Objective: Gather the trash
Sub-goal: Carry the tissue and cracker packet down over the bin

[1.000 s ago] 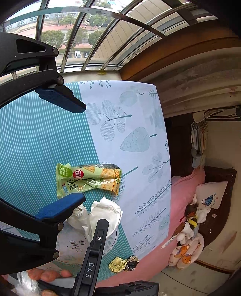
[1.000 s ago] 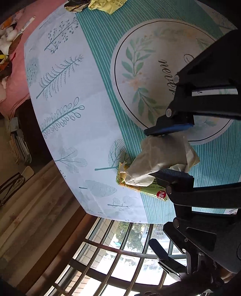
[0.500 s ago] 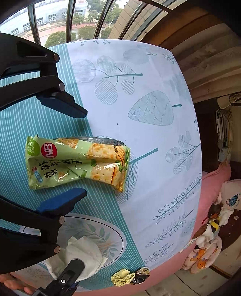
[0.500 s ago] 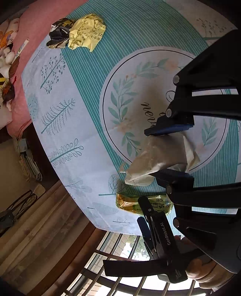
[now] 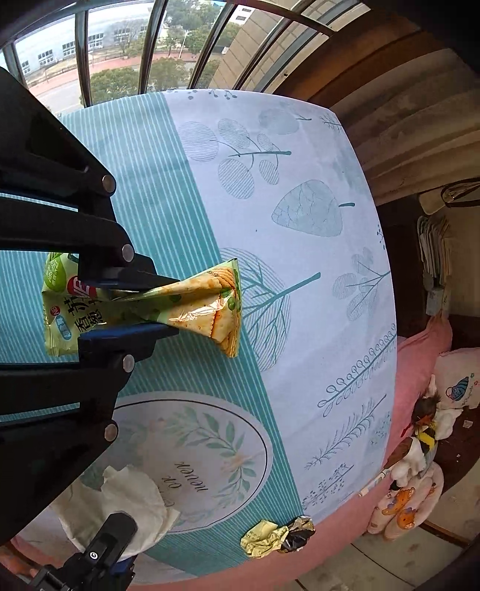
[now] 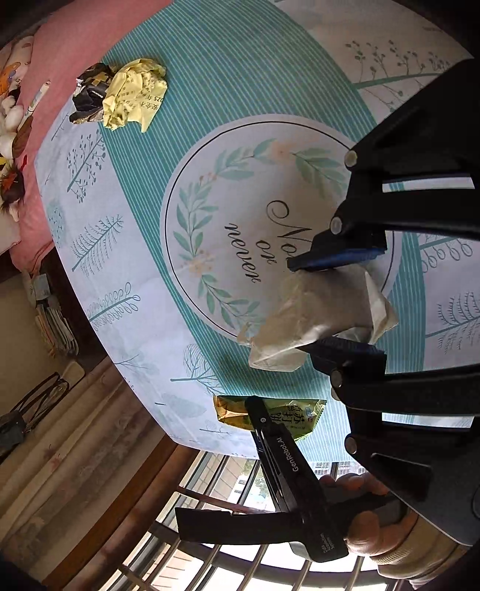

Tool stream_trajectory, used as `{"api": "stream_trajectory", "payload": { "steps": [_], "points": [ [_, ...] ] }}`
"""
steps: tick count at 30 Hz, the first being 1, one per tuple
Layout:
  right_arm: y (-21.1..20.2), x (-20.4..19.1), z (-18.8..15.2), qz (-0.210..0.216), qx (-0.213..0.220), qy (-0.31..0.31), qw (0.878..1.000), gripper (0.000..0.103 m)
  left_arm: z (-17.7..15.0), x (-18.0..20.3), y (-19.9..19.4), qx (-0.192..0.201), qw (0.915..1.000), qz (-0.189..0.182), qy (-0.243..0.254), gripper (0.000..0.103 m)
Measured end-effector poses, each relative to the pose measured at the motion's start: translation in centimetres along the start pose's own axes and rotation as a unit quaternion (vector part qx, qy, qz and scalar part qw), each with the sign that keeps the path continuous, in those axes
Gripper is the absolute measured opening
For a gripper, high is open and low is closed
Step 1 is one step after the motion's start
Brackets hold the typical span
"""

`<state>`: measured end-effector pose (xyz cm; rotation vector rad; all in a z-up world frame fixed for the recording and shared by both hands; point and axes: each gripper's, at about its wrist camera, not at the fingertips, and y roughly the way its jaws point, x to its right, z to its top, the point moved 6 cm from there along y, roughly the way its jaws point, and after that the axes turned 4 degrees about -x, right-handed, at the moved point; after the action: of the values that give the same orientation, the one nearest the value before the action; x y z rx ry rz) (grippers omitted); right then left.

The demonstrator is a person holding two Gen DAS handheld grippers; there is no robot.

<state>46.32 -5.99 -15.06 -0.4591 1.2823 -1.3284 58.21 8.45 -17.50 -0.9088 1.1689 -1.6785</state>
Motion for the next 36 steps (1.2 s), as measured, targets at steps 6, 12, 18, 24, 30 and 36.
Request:
{"api": "stream_trajectory", "payload": {
  "steps": [6, 12, 18, 24, 30, 36],
  "points": [
    [-4.1, 0.5, -3.9, 0.015, 0.001, -0.015, 1.0, 0.03, -6.1, 3.3, -5.6, 0.016, 0.9997, -0.02, -0.005, 0.015],
    [-10.0, 2.2, -9.8, 0.041, -0.002, -0.032, 0.999, 0.03, -15.2, 8.8, -12.3, 0.033, 0.9986, -0.036, -0.019, 0.015],
    [-16.2, 5.5, -17.6, 0.062, -0.015, -0.049, 0.997, 0.03, -25.6, 14.4, -18.4, 0.05, 0.9973, -0.037, -0.039, 0.015],
    [-21.5, 9.1, -24.6, 0.067, -0.026, -0.088, 0.993, 0.03, -35.6, 19.5, -21.1, 0.043, 0.9974, -0.024, -0.053, 0.015],
    [-23.3, 12.9, -31.2, 0.066, -0.057, -0.1, 0.991, 0.03, -43.6, 23.5, -20.8, 0.012, 0.9988, -0.015, -0.044, 0.015],
    [-22.4, 15.9, -34.9, 0.064, -0.084, -0.071, 0.992, 0.03, -47.3, 25.9, -18.0, -0.027, 0.9995, 0.0, -0.019, 0.015]
  ]
}}
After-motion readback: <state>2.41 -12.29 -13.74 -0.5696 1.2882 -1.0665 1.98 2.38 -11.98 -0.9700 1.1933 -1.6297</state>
